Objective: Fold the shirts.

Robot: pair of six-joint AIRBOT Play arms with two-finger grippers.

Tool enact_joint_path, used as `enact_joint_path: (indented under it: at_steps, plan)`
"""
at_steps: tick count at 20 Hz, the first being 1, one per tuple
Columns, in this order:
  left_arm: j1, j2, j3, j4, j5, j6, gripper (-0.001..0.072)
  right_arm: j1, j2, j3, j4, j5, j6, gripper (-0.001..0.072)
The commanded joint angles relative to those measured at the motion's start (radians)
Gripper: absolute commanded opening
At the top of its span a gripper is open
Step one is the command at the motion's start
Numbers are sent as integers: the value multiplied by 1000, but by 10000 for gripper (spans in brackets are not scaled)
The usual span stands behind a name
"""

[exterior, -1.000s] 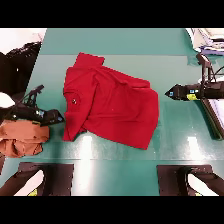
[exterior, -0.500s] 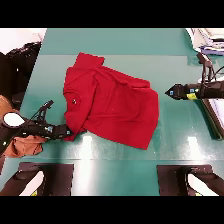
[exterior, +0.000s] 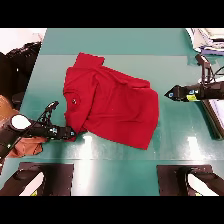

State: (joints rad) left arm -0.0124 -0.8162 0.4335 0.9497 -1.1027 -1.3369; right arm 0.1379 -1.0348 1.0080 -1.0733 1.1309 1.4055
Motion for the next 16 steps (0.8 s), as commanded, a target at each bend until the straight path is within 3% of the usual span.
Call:
enact_joint_path:
  at_steps: [1, 6, 7, 8, 13, 15, 16]
  plan:
    - [-4, 1, -21, 4, -6, -2, 479, 0, 1, 0, -1, 33, 0, 366]
    - [-4, 1, -49, -61, 92, 1, 464, 0, 0, 0, 0, 50, 0, 366]
    - [-4, 1, -49, -71, 121, 1, 181, 0, 0, -1, -1, 69, 0, 366]
    - [-4, 1, -45, -84, 140, 0, 33, 0, 0, -2, -1, 92, 0, 366]
    - [-4, 1, 79, -111, 73, 7, 24, 0, 93, -230, -45, 156, 98, 375]
    - [-4, 1, 138, -111, 69, 10, 25, 1, 129, -356, 29, 195, 98, 629]
    - [-4, 1, 160, -111, 74, 10, 24, 5, 139, -407, 77, 204, 98, 627]
